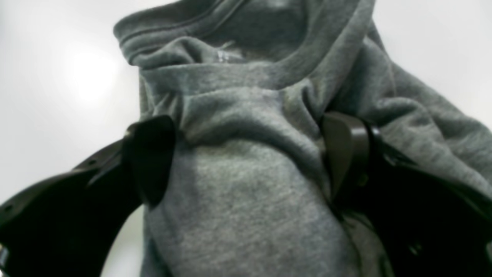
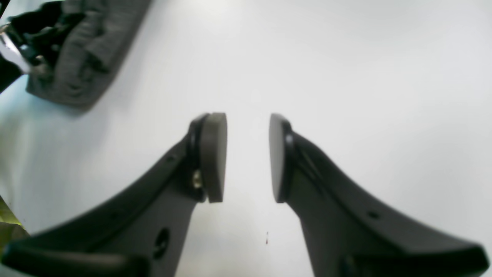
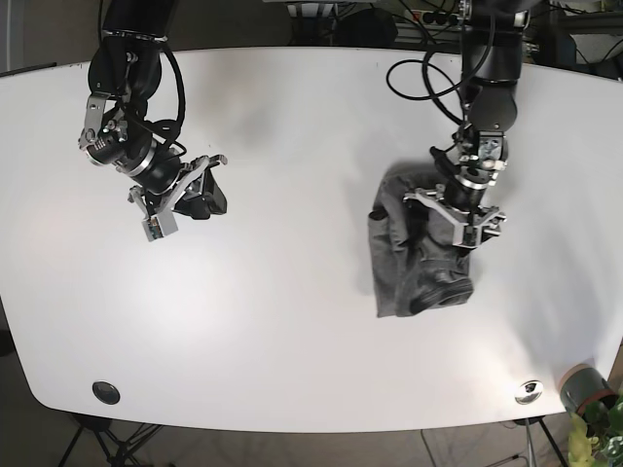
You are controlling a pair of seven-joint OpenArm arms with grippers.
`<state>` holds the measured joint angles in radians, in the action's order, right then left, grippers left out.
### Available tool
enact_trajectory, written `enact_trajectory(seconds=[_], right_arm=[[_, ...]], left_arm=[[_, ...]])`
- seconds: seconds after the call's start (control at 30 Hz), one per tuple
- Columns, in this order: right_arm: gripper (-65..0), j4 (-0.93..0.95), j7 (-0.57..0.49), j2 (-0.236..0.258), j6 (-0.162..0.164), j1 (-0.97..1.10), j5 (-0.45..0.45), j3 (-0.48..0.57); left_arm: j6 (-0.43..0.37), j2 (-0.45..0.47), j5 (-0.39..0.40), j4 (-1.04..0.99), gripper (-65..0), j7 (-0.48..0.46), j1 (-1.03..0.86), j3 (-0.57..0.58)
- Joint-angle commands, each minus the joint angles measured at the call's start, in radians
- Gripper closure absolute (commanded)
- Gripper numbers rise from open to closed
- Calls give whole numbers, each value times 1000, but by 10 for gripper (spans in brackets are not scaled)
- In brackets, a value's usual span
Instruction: Fold the T-shirt properly
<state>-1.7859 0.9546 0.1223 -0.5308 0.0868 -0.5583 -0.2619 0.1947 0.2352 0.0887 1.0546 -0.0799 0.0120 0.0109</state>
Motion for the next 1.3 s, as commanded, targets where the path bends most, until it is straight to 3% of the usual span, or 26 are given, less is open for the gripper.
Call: enact_trajectory(seconds=[0.0, 0.2, 0.4, 0.57, 0.67, 0.9, 1.1, 1.27], right_arm=[[-171, -22, -19, 4, -4, -14, -22, 2], [-171, -22, -19, -28, -4, -15, -21, 0], [-171, -24, -19, -37, -2, -15, -21, 3], [-171, -39, -19, -37, -2, -15, -21, 2], [-171, -56, -19, -37, -2, -9, -21, -3], [-171, -108, -19, -37, -2, 15, -21, -3], [-171, -121, -19, -37, -2, 21, -19, -3], [-171, -147, -19, -37, -2, 35, -15, 2]], left_arm=[[-19, 97, -103, -27, -522, 202, -34, -12], [53, 258, -100, -35, -521, 197, -59, -78], [180, 390, -100, -41, -519, 196, -70, -197], [263, 507, -99, -153, -519, 188, -57, -276], [306, 557, -99, -228, -519, 136, -39, -289], [329, 662, -99, -373, -519, -10, -33, -289], [332, 700, -96, -363, -519, -36, -33, -289], [332, 706, 0, -271, -519, -34, -39, -289]])
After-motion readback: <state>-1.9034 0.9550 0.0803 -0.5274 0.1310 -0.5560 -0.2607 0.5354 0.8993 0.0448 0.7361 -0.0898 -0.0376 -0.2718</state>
